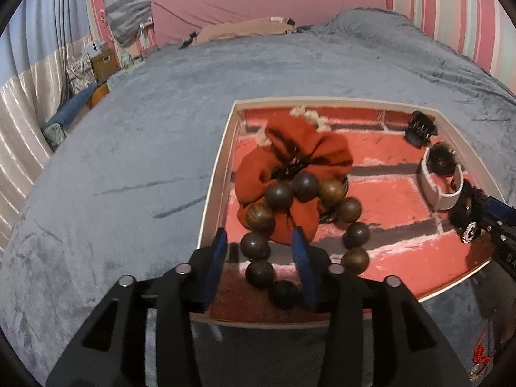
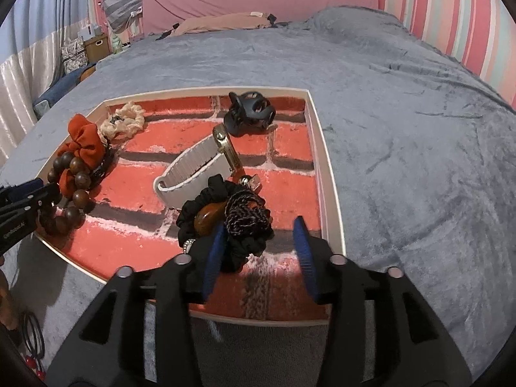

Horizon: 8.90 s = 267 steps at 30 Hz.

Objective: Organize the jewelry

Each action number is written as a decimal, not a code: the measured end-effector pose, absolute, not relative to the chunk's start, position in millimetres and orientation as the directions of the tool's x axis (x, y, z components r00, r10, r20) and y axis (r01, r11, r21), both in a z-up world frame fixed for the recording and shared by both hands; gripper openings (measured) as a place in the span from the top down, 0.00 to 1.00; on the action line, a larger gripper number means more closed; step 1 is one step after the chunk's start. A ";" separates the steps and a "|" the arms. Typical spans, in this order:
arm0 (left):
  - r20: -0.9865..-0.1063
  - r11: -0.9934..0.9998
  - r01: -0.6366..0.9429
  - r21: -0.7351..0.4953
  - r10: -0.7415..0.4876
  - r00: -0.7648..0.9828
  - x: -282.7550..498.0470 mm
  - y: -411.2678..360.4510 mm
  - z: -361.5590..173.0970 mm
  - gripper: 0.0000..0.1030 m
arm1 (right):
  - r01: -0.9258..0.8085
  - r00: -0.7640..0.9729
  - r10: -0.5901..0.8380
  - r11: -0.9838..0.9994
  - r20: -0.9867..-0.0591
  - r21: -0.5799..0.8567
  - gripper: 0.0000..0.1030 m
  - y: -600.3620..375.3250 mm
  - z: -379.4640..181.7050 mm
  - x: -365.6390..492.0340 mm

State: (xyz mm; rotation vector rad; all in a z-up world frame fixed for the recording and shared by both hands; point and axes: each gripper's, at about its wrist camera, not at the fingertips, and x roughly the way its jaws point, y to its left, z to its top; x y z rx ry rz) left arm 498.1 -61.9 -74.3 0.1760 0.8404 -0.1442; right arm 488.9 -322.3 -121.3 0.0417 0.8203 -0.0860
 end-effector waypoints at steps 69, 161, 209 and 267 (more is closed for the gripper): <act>-0.780 0.980 0.201 -0.013 -0.136 0.611 337.4 -22.3 -89.9 0.31 | 0.013 0.659 0.002 1.000 -0.752 0.014 0.59 -278.1 -135.6 335.5; -0.748 0.974 0.221 0.054 -0.107 0.655 498.0 -75.5 -84.8 0.97 | 0.084 0.726 -0.022 0.995 -0.687 0.057 0.96 -313.2 -108.2 483.3; -0.552 0.993 0.112 0.027 -0.079 0.830 180.6 15.4 37.7 0.12 | 0.031 0.842 -0.046 0.999 -0.538 -0.037 0.04 -245.4 1.2 204.2; -0.495 0.992 0.125 -0.011 -0.114 0.861 86.1 8.2 62.4 0.12 | 0.085 0.880 -0.084 0.996 -0.468 -0.019 0.04 -241.5 24.6 92.4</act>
